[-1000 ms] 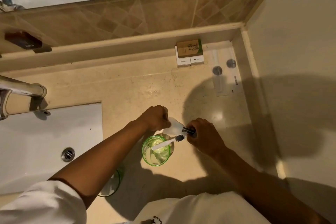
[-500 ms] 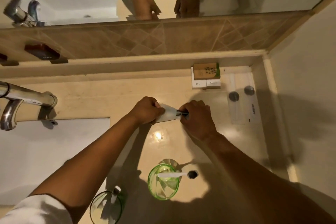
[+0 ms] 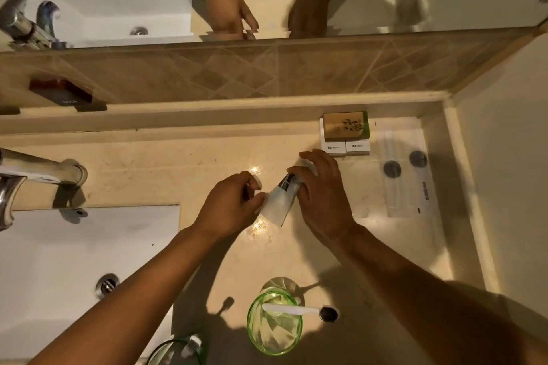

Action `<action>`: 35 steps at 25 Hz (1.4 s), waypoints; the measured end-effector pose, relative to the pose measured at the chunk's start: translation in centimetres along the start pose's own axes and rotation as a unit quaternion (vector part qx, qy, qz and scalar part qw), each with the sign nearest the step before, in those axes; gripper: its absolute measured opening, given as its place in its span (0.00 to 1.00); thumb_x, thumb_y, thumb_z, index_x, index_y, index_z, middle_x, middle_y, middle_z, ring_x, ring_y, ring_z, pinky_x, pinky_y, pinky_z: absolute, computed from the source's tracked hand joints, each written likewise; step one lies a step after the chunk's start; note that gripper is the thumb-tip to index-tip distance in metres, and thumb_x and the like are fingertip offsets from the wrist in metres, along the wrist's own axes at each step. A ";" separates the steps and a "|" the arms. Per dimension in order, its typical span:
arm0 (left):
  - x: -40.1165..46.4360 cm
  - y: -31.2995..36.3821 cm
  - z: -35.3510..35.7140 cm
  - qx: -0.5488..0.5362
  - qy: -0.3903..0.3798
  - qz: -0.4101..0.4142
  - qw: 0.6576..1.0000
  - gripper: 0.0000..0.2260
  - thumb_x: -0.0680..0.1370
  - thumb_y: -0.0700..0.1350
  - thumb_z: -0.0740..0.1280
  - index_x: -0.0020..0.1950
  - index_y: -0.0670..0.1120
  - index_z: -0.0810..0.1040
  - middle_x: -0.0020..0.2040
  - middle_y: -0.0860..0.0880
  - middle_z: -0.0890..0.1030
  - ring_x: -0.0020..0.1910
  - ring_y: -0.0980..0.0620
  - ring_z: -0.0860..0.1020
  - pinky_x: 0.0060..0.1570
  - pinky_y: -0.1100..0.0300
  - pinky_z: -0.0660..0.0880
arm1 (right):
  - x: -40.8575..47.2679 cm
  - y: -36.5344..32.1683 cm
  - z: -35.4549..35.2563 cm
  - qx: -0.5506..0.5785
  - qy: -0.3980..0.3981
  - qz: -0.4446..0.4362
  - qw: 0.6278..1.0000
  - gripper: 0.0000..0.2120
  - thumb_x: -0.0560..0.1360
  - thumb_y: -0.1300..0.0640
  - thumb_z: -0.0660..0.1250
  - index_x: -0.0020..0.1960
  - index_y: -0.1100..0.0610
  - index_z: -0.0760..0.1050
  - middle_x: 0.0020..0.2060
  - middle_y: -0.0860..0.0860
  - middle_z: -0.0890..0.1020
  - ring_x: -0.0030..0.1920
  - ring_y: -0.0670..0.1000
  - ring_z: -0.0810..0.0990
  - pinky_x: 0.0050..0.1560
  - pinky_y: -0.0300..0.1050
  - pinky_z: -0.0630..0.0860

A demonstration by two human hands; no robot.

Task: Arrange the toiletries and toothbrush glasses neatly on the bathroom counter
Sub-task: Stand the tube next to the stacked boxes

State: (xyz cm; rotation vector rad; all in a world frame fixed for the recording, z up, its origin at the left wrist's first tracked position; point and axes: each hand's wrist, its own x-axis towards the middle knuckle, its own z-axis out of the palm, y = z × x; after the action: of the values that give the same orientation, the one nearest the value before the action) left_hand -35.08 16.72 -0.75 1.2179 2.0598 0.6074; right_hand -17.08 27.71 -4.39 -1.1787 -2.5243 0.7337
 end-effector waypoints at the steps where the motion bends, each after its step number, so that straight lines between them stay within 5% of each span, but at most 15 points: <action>1: 0.0 0.0 0.4 0.025 -0.012 0.041 0.999 0.06 0.77 0.50 0.70 0.47 0.53 0.73 0.44 0.53 0.80 0.41 0.56 0.78 0.40 0.60 0.74 | -0.5 -0.3 -0.2 -0.011 0.018 0.021 1.000 0.15 0.74 0.62 0.71 0.60 0.53 0.80 0.67 0.54 0.76 0.71 0.56 0.68 0.72 0.52 0.68; 5: 0.2 -0.3 1.9 0.062 -0.057 0.110 0.990 0.15 0.77 0.47 0.70 0.62 0.47 0.76 0.49 0.54 0.73 0.44 0.52 0.75 0.43 0.60 0.69 | -2.5 -0.4 0.3 -0.016 -0.024 -0.008 1.000 0.19 0.75 0.61 0.67 0.65 0.51 0.76 0.64 0.51 0.77 0.65 0.53 0.71 0.66 0.49 0.73; 9: -0.3 -0.1 3.2 0.087 -0.121 0.109 0.983 0.20 0.78 0.46 0.69 0.70 0.48 0.74 0.56 0.47 0.79 0.50 0.46 0.79 0.47 0.59 0.72 | -3.7 0.2 0.6 -0.024 -0.065 0.036 0.997 0.19 0.75 0.59 0.67 0.65 0.48 0.75 0.63 0.48 0.78 0.63 0.51 0.72 0.64 0.48 0.73; 15: -0.4 0.3 3.8 0.072 -0.138 0.090 0.984 0.19 0.79 0.46 0.67 0.71 0.49 0.75 0.51 0.45 0.83 0.46 0.48 0.80 0.44 0.62 0.68 | -3.6 0.7 0.1 -0.022 -0.077 0.075 0.994 0.16 0.77 0.57 0.65 0.64 0.48 0.76 0.58 0.49 0.79 0.59 0.51 0.73 0.62 0.49 0.74; 21: 0.8 -0.3 3.9 0.193 -0.005 0.200 0.961 0.17 0.80 0.46 0.65 0.67 0.43 0.78 0.62 0.44 0.78 0.60 0.44 0.76 0.54 0.52 0.79 | -3.0 0.4 0.2 0.005 -0.071 0.081 0.994 0.19 0.78 0.58 0.65 0.68 0.51 0.74 0.67 0.49 0.76 0.66 0.50 0.73 0.70 0.47 0.68; 25: 2.0 0.0 4.5 0.252 -0.018 0.197 0.947 0.26 0.80 0.51 0.66 0.75 0.41 0.71 0.74 0.40 0.72 0.74 0.40 0.70 0.71 0.45 0.71 | -1.8 0.5 0.2 -0.011 -0.074 0.078 0.994 0.20 0.78 0.55 0.66 0.70 0.51 0.74 0.68 0.50 0.76 0.68 0.52 0.73 0.71 0.47 0.65; 35: 5.4 1.0 5.2 0.250 -0.037 0.150 0.956 0.27 0.82 0.54 0.60 0.80 0.47 0.61 0.82 0.46 0.60 0.81 0.42 0.57 0.78 0.44 0.56 | 1.3 0.9 0.4 -0.079 -0.036 0.072 0.994 0.27 0.73 0.59 0.75 0.70 0.54 0.74 0.69 0.53 0.78 0.65 0.57 0.76 0.65 0.55 0.75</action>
State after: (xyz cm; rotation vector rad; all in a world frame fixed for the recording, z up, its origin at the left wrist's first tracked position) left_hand -32.53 22.22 -5.27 1.8357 2.0453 0.1612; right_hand -17.49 29.09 -5.16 -1.4240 -2.6185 0.6282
